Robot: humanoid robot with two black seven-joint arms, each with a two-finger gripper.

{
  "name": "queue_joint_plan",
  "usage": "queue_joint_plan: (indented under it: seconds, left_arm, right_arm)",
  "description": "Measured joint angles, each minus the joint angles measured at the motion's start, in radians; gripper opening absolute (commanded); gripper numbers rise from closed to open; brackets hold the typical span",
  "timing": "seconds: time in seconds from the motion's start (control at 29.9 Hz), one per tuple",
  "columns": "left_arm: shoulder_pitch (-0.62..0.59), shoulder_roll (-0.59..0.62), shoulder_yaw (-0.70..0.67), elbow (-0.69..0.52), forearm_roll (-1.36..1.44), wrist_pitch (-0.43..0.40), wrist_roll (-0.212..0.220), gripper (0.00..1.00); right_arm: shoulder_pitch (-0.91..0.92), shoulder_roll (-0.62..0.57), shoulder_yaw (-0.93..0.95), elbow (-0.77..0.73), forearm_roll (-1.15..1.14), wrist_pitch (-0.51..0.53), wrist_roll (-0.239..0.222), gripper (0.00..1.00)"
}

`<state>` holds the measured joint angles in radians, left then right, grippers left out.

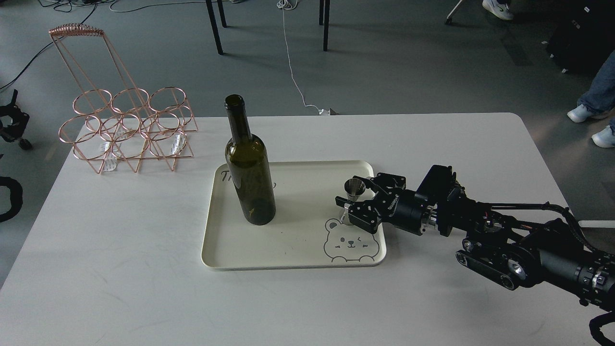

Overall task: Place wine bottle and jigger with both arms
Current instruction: 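Reach the right gripper to the metal jigger and grasp it, then lift the jigger off the tray and carry it beside the tray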

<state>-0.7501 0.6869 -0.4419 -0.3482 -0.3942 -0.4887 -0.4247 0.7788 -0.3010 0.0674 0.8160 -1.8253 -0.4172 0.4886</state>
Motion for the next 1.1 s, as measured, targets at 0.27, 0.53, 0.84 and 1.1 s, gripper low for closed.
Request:
queue_joint_plan:
  seconds: [0.27, 0.53, 0.84, 1.1]
  left_arm:
    - [0.000, 0.000, -0.001, 0.000, 0.000, 0.000, 0.000, 0.99]
    - [0.000, 0.000, -0.001, 0.001, 0.000, 0.000, 0.000, 0.99]
    - [0.000, 0.000, -0.001, 0.002, 0.000, 0.000, -0.001, 0.99]
    - [0.000, 0.003, -0.001, 0.002, 0.000, 0.000, -0.001, 0.99]
  right_arm:
    - [-0.008, -0.001, -0.011, 0.003, 0.000, -0.024, 0.000, 0.56]
    - [-0.013, -0.007, -0.015, 0.006, -0.009, -0.042, 0.000, 0.46]
    - [-0.016, -0.014, -0.033, 0.006, -0.014, -0.071, 0.000, 0.25]
    - [-0.019, -0.020, -0.037, 0.005, -0.014, -0.072, 0.000, 0.09]
